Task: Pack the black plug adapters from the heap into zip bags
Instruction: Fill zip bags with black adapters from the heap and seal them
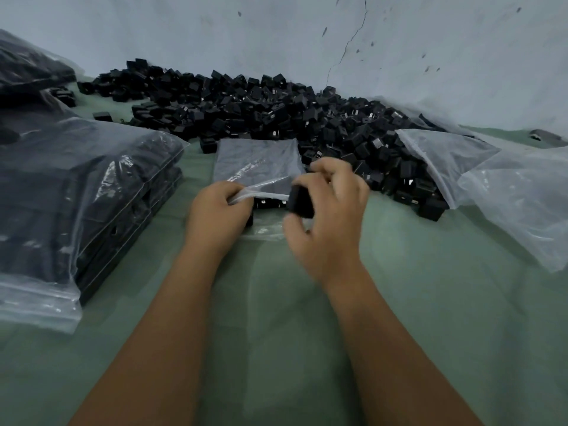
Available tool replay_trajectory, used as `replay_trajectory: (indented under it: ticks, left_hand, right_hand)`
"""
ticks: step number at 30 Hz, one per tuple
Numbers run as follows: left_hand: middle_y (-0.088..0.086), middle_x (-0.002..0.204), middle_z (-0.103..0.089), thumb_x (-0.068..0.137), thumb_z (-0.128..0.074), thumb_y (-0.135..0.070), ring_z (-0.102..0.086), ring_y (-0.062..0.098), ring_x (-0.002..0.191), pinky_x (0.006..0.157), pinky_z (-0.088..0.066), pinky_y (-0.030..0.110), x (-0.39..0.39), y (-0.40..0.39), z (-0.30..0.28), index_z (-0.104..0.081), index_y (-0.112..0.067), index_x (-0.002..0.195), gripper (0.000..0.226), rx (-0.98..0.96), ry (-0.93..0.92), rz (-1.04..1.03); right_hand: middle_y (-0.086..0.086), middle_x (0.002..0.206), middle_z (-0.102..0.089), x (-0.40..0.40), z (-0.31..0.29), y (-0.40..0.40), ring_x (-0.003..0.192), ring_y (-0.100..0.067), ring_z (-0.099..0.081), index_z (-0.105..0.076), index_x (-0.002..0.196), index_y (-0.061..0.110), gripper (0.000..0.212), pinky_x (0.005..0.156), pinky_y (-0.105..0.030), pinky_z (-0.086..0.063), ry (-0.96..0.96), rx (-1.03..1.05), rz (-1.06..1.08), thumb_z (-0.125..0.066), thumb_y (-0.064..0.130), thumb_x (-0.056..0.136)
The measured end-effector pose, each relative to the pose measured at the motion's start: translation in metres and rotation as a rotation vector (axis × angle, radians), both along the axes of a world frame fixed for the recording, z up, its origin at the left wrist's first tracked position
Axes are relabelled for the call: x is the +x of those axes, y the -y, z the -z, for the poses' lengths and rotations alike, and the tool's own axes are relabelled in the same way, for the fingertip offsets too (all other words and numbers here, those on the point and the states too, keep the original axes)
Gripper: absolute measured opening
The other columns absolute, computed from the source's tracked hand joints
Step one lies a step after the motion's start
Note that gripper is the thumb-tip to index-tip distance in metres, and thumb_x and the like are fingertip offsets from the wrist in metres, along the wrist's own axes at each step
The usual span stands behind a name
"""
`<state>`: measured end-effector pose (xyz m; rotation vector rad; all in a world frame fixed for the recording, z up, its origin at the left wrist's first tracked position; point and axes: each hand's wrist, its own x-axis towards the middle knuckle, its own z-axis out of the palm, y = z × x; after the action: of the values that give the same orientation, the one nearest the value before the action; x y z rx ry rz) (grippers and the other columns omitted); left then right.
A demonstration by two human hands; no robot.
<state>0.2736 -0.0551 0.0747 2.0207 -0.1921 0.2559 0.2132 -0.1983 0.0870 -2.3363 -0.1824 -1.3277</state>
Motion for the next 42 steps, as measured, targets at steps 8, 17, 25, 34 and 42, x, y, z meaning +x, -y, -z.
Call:
replay_trajectory:
  ticks: [8,17,25,34,42]
  left_hand:
    - [-0.002,0.072,-0.072,0.085,-0.062,-0.016,-0.068,0.014,0.072,0.070,-0.056,0.033,0.004,-0.002,0.000,-0.075,-0.023,0.088,0.015,-0.114,-0.058,0.005]
    - [-0.007,0.080,-0.068,0.086,-0.065,-0.012,-0.065,0.016,0.081,0.079,-0.054,0.033,0.013,-0.001,0.007,-0.074,-0.021,0.093,0.014,0.017,0.017,-0.028]
    - [0.003,0.086,-0.065,0.083,-0.060,-0.007,-0.061,0.024,0.083,0.075,-0.051,0.040,0.016,0.001,0.010,-0.071,-0.011,0.081,0.012,0.087,0.093,-0.008]
    - [-0.005,0.081,-0.060,0.086,-0.058,-0.021,-0.056,0.021,0.086,0.089,-0.043,0.043,0.008,0.001,0.005,-0.063,-0.016,0.078,0.010,0.303,0.154,-0.074]
    - [-0.004,0.079,-0.059,0.086,-0.057,-0.020,-0.054,0.021,0.084,0.090,-0.042,0.040,0.006,0.001,0.003,-0.063,-0.015,0.080,0.009,0.335,0.159,-0.092]
  right_hand:
    - [-0.001,0.150,-0.027,0.008,0.021,-0.003,0.139,-0.022,-0.013,-0.062,0.109,0.037,0.039,0.111,-0.048,0.004,-0.480,-0.355,0.069,-0.055,0.042,0.071]
    - [0.009,0.142,-0.040,0.014,0.022,0.007,0.134,-0.016,-0.023,-0.068,0.101,0.041,0.025,0.109,-0.045,-0.008,-0.450,-0.217,0.071,-0.066,0.044,0.076]
    - [0.009,0.143,-0.040,0.029,0.022,-0.002,0.134,-0.019,-0.025,-0.063,0.108,0.052,0.027,0.108,-0.044,-0.010,-0.482,-0.243,0.167,-0.065,0.047,0.081]
    - [0.003,0.144,-0.040,0.025,0.020,-0.004,0.132,-0.020,-0.028,-0.069,0.100,0.045,0.021,0.109,-0.044,-0.012,-0.372,-0.219,0.125,-0.061,0.046,0.080]
    - [-0.002,0.121,-0.049,0.035,0.018,0.059,0.112,-0.020,-0.044,-0.063,0.117,0.025,0.036,0.098,-0.040,-0.039,-0.220,0.365,0.253,-0.054,0.018,0.083]
